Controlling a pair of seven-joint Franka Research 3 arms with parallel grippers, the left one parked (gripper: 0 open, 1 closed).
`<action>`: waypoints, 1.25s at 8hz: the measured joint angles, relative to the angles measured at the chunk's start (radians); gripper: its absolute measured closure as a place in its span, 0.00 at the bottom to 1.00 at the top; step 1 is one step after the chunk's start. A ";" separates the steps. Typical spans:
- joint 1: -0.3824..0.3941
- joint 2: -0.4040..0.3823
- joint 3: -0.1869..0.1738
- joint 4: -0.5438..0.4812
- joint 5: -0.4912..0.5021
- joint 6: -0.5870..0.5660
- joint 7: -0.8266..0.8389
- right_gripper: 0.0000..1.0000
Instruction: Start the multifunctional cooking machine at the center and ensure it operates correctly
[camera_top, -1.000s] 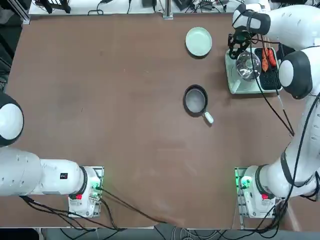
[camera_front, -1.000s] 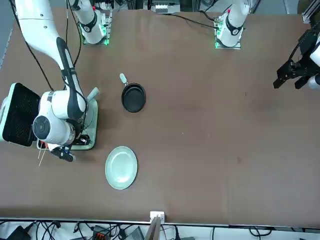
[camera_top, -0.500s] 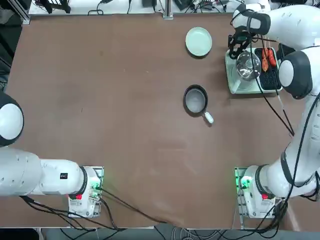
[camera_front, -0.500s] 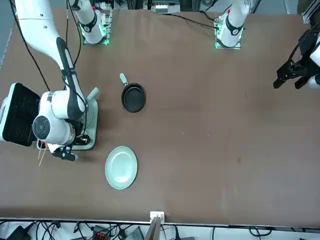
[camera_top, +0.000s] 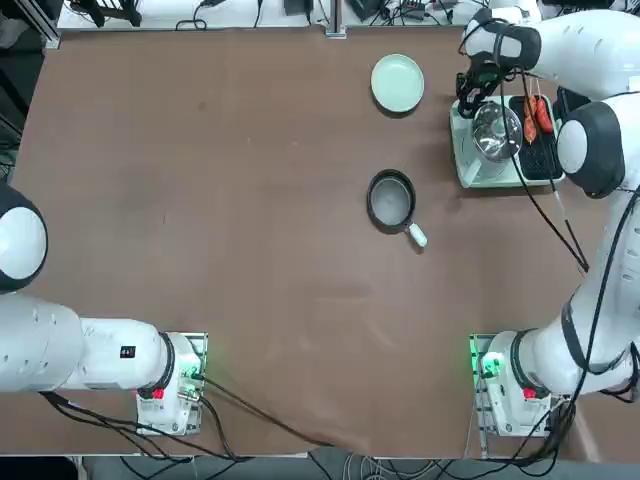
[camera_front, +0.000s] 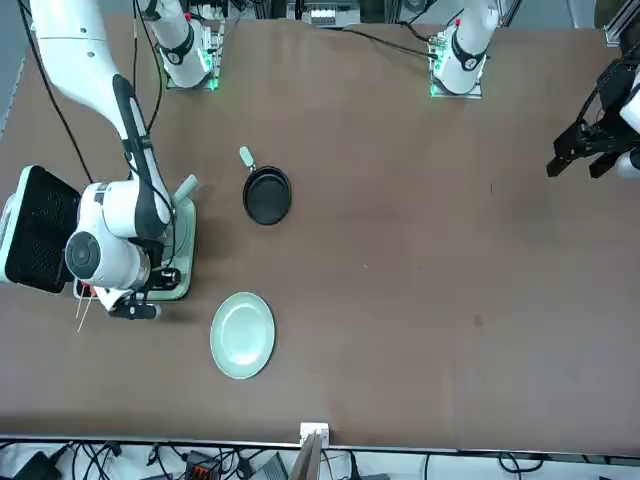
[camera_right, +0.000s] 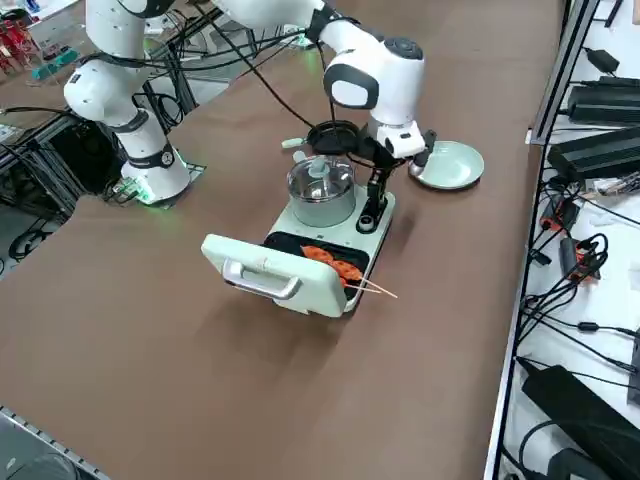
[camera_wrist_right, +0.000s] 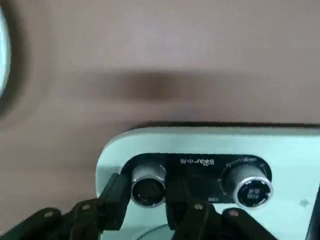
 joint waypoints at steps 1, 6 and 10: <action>0.000 0.000 0.000 0.000 0.000 0.000 -0.045 0.58; 0.007 0.003 0.003 0.004 -0.030 -0.004 -0.217 0.58; 0.017 0.009 0.003 0.014 -0.062 -0.012 -0.315 0.58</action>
